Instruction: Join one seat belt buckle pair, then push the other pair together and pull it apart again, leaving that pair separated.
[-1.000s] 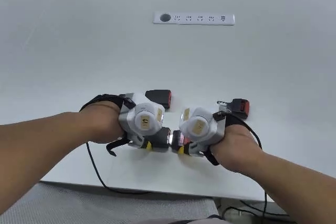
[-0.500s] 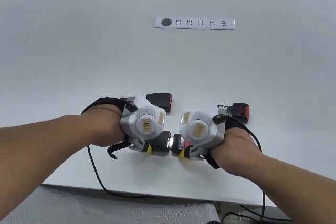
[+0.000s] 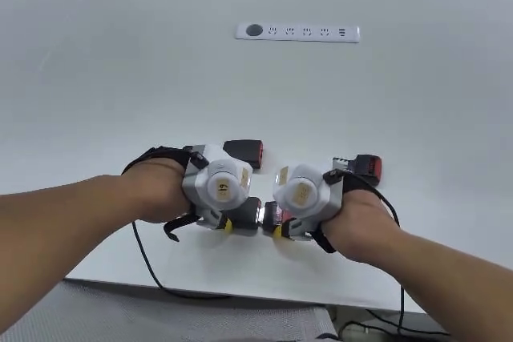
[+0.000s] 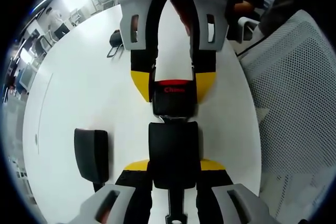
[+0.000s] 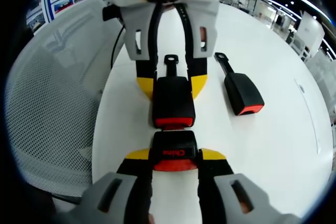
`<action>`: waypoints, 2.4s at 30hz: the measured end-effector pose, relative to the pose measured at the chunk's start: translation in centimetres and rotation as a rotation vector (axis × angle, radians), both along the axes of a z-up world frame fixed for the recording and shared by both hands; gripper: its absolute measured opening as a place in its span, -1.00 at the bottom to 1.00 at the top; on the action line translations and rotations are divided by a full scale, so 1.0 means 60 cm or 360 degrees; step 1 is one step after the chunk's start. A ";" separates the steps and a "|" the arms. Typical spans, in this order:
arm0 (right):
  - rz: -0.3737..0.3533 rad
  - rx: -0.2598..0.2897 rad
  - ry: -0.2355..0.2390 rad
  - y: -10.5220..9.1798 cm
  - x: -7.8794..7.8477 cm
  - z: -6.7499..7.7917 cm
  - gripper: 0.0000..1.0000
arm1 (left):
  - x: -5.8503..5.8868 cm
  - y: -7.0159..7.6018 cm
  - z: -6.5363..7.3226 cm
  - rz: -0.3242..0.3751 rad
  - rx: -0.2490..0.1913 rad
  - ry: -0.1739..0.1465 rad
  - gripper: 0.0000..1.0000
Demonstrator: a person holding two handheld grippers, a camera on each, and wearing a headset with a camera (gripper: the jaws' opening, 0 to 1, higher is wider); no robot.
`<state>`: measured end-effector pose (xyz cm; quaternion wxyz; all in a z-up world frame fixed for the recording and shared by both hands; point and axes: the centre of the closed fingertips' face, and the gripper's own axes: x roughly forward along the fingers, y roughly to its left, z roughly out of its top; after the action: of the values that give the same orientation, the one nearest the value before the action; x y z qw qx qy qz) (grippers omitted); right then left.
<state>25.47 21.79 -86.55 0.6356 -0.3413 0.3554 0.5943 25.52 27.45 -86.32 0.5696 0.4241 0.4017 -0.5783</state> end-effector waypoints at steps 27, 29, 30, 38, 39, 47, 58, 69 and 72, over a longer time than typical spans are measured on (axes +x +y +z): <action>0.0047 0.0086 0.0004 -0.001 -0.001 0.009 -0.34 | 0.003 0.005 0.003 0.0071 -0.0166 0.0020 -0.37; 0.0038 0.0081 0.0007 -0.002 0.000 0.009 -0.33 | 0.003 0.005 0.003 0.0065 -0.0171 0.0016 -0.37; 0.0035 0.0083 0.0010 -0.002 0.000 0.008 -0.33 | 0.003 0.005 0.003 0.0069 -0.0171 0.0019 -0.37; 0.0040 0.0079 0.0016 -0.001 -0.002 0.010 -0.32 | 0.003 0.002 0.000 0.0067 -0.0096 0.0030 -0.34; 0.0035 0.0069 0.0020 -0.002 -0.002 0.009 -0.31 | 0.003 0.003 0.001 0.0081 -0.0093 0.0033 -0.34; 0.0000 0.0077 0.0033 -0.007 0.000 0.010 -0.29 | 0.000 0.005 0.002 0.0097 -0.0059 0.0017 -0.32; -0.0011 0.0140 0.0008 -0.014 0.005 0.070 -0.30 | 0.009 0.016 0.053 0.0182 -0.0141 -0.0002 -0.31; -0.0051 0.0160 -0.0043 -0.051 0.046 0.099 -0.35 | 0.078 0.008 0.090 0.0279 -0.0233 -0.0101 -0.33; -0.0095 0.0146 -0.0054 -0.078 0.062 0.091 -0.35 | 0.100 0.002 0.096 0.0343 -0.0282 -0.0103 -0.32</action>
<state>29.20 17.12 -81.07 0.6740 -0.3109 0.3271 0.5848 31.49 27.59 -80.56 0.6763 0.3450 0.3735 -0.5330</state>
